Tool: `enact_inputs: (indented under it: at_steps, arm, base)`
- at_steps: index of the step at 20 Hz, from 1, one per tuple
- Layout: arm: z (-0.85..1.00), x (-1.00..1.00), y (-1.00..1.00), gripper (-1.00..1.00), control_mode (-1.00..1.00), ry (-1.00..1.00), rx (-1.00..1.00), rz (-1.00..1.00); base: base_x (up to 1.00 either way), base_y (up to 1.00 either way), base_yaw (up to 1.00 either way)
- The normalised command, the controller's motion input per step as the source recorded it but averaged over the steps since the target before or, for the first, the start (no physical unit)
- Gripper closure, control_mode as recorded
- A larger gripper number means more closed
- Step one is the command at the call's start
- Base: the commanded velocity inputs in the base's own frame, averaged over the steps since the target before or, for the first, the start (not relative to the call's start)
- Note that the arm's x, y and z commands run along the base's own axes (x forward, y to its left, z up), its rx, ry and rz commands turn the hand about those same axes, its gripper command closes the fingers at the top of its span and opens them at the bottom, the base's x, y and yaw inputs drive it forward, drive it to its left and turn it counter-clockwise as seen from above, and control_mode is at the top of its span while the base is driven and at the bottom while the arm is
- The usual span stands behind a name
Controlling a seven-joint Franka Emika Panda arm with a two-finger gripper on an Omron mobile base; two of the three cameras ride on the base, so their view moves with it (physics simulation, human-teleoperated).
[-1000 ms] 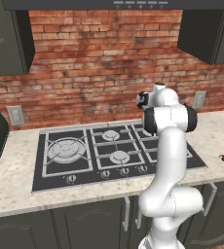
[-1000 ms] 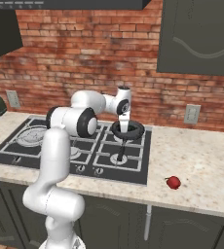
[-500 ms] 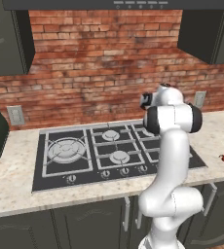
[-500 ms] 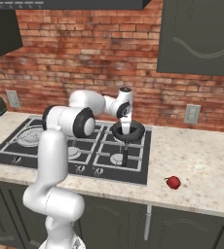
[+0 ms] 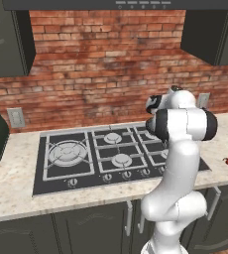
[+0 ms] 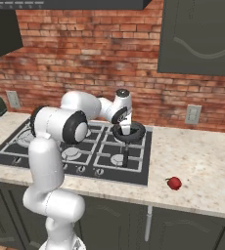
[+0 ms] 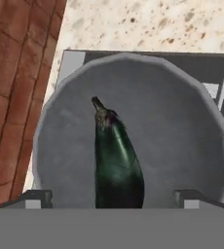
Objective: Put the eggplant and bell pepper in the pan. Then turn on the rear right burner and set the heat to medium.
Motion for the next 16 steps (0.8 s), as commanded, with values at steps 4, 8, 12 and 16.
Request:
enact_inputs:
  at_steps: [4, 8, 12, 16]
  arm:
    - [0.56, -0.27, 0.00, -1.00, -1.00, -0.08, -0.06, 0.00]
    - [0.64, -0.42, 0.00, -1.00, -1.00, -0.05, -0.08, 0.00]
    - [0.64, -0.47, 0.00, -1.00, -1.00, 0.00, -0.13, 0.00]
    - [0.38, -0.70, 0.00, -1.00, -1.00, -0.03, -0.14, 0.00]
  base:
    - [0.00, 0.00, 0.00]
    - [0.00, 0.00, 0.00]
    - [0.00, 0.00, 0.00]
    - [0.00, 0.00, 0.00]
